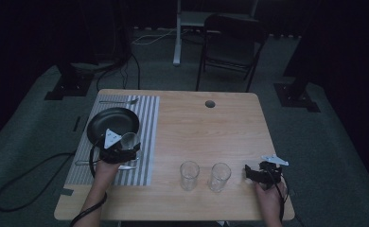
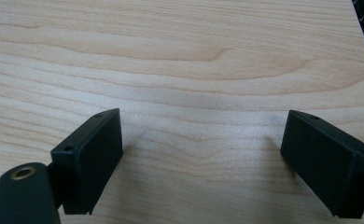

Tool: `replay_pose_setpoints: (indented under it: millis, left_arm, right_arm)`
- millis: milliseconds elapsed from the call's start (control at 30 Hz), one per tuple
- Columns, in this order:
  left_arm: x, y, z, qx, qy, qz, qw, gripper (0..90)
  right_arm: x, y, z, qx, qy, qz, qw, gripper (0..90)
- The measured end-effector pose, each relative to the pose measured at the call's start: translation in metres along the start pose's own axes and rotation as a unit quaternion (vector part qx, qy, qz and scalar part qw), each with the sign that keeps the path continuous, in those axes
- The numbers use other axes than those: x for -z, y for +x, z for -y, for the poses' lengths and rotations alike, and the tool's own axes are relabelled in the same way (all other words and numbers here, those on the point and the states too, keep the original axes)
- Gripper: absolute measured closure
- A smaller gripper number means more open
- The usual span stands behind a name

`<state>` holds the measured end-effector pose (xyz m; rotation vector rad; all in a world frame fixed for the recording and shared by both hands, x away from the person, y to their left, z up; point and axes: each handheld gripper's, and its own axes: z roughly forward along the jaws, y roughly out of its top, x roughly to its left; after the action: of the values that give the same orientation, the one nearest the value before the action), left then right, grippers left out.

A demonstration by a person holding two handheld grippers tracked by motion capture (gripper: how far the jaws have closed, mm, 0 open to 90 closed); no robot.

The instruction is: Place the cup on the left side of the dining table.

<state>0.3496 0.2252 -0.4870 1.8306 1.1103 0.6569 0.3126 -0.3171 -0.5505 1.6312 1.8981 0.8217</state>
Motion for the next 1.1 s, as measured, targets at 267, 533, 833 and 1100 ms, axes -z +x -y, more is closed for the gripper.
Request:
replay_pose_setpoints:
  millis: [267,533,833,1100]
  left_arm:
    - [0.01,0.0,0.005,-0.004,-0.001,-0.004,1.0,0.1]
    - [0.022,-0.001,0.02,0.002,0.014,-0.002,0.9999,0.1]
    - [0.033,0.001,0.038,0.011,0.017,-0.037,0.9991,0.1]
    - [0.045,0.006,0.052,0.02,0.023,-0.055,0.998,0.1]
  right_arm:
    - [0.0,0.0,0.0,0.0,0.0,0.0,1.0,12.4]
    - [0.0,0.0,0.0,-0.001,0.0,0.0,1.0,12.4]
    - [0.0,0.0,0.0,0.0,0.0,0.0,1.0,12.4]
    - [0.0,0.0,0.0,-0.001,0.0,0.0,1.0,12.4]
